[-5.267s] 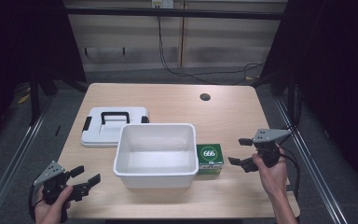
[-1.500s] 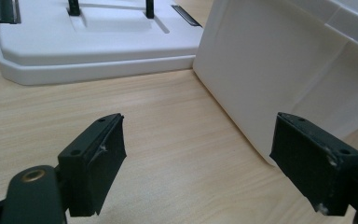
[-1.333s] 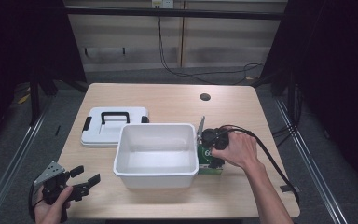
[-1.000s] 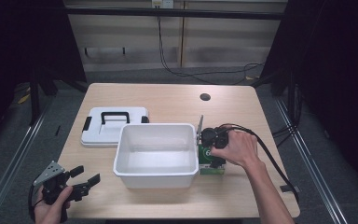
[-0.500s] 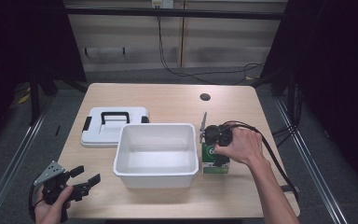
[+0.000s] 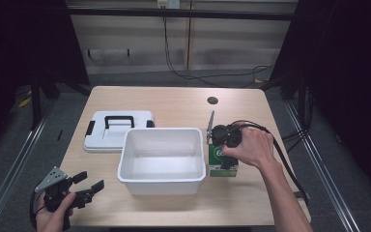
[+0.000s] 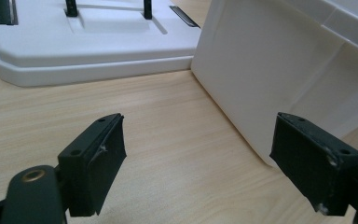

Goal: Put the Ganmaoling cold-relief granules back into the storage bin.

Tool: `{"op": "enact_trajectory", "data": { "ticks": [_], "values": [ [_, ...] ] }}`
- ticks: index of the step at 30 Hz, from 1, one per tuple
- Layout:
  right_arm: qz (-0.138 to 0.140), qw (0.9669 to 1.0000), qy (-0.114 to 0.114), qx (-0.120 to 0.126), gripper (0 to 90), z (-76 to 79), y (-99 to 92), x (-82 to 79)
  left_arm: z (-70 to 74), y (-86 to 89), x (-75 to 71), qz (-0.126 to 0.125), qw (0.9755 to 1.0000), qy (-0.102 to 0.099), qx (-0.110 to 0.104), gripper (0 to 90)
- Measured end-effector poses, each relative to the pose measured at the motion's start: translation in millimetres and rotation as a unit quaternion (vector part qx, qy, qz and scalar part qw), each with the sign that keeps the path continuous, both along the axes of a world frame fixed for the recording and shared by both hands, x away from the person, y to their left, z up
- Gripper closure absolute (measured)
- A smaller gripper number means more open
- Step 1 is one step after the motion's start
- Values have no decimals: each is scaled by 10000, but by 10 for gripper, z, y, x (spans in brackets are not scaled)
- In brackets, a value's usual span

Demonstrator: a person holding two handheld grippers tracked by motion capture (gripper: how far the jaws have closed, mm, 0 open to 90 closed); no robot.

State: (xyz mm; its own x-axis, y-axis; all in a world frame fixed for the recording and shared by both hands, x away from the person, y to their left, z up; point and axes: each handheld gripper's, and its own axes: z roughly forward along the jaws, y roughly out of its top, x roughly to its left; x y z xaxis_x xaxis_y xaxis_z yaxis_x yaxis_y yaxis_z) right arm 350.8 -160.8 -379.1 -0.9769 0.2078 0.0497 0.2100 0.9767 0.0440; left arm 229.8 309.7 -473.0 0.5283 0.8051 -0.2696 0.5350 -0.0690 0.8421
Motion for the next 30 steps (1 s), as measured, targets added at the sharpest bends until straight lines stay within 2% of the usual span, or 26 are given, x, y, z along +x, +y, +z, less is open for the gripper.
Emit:
{"op": "enact_trajectory", "data": {
  "ticks": [8, 16, 21, 22, 27, 30],
  "values": [
    [21, 10000, -70, 47, 161, 162, 1, 17, 0, 1, 0, -6, 10000, -2, 6, 172],
    [-84, 9999, -57, 124, 161, 271, -33, 66, -1, -2, 1, 1, 10000, 6, -9, 172],
    [-120, 9998, -130, 116, 161, 377, -39, 70, 1, 1, 0, 16, 10000, -13, 7, 172],
    [-74, 9997, -160, 157, 161, 384, -42, 79, 2, 4, -1, 30, 10000, -18, 11, 169],
    [-180, 9996, -149, 153, 161, 439, -40, 84, 1, 2, -1, 23, 10000, -18, -13, 167],
    [-125, 9996, -165, 175, 161, 468, -42, 93, 0, 3, 2, 8, 10000, -2, -6, 167]
  ]
}}
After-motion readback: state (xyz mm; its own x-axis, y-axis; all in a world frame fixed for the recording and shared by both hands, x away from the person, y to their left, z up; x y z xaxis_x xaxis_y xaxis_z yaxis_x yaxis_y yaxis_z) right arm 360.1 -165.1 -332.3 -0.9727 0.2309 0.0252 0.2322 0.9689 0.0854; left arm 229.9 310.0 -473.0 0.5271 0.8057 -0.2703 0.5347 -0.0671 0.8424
